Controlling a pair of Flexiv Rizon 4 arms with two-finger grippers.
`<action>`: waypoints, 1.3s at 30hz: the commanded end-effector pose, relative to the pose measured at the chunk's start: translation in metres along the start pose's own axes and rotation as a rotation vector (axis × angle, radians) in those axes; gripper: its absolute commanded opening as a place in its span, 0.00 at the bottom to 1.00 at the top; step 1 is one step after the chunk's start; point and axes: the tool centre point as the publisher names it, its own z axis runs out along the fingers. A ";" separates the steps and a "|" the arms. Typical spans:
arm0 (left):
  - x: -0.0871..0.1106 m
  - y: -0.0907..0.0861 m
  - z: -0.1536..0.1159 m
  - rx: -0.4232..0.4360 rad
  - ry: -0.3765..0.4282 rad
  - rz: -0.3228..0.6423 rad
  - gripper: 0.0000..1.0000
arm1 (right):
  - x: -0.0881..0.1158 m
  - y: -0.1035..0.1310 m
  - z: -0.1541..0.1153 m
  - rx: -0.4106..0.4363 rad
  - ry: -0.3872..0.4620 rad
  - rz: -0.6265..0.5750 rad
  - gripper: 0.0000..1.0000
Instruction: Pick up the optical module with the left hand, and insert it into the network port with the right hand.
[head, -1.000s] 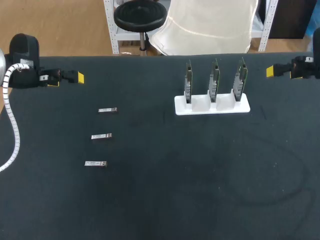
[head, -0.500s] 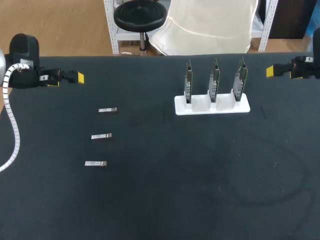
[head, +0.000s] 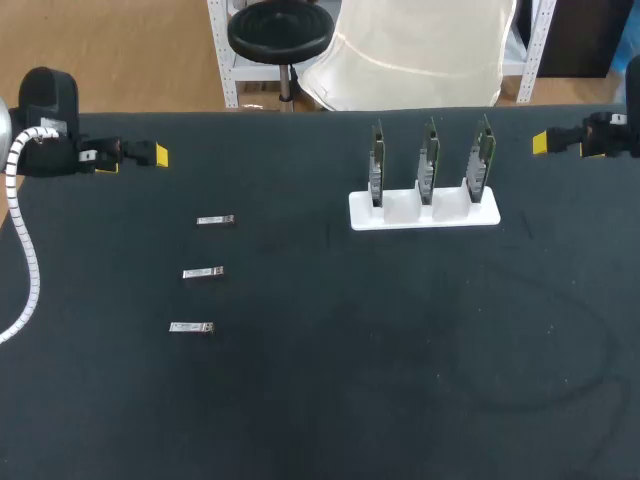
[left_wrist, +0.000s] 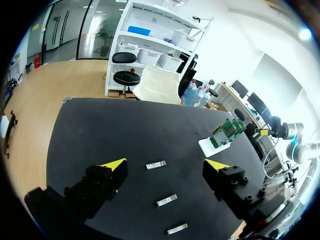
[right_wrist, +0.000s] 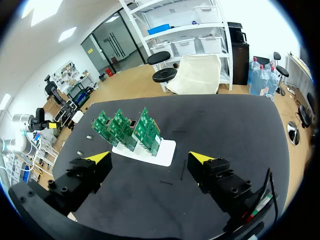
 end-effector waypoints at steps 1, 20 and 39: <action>-0.001 -0.001 0.000 -0.007 0.004 -0.001 1.00 | 0.001 0.001 0.000 0.006 -0.002 0.001 1.00; -0.007 0.011 0.005 -0.109 0.067 0.124 1.00 | 0.001 0.001 0.000 0.006 -0.002 0.001 1.00; -0.035 0.053 0.040 -0.188 0.294 0.684 1.00 | 0.001 0.001 0.000 0.006 -0.002 0.001 1.00</action>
